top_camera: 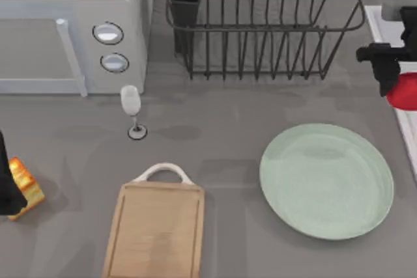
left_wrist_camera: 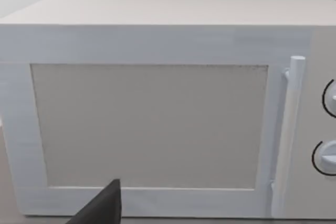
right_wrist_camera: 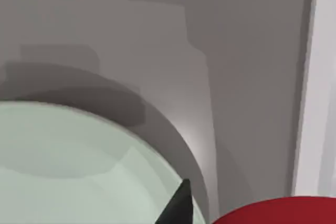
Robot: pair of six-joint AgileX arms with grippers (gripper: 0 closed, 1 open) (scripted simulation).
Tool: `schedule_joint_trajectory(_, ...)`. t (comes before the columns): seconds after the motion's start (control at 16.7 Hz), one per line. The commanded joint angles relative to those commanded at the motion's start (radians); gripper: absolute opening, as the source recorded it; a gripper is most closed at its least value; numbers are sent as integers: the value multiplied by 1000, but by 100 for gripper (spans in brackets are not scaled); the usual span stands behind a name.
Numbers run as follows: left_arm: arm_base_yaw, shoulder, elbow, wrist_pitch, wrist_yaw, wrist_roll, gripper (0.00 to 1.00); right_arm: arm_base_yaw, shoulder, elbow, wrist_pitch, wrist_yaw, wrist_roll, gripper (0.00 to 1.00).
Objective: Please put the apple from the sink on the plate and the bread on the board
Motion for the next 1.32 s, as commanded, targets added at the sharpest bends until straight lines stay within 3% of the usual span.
schedule_joint_trajectory(0.48,0,0,0,0,0,0,100,294,-109,-83,-98,3,288,0)
schedule_joint_trajectory(0.96,0,0,0,0,0,0,100,340,-125,-97,-114,3,334,0)
schedule_joint_trajectory(1.32,0,0,0,0,0,0,100,340,-125,-97,-114,3,334,45)
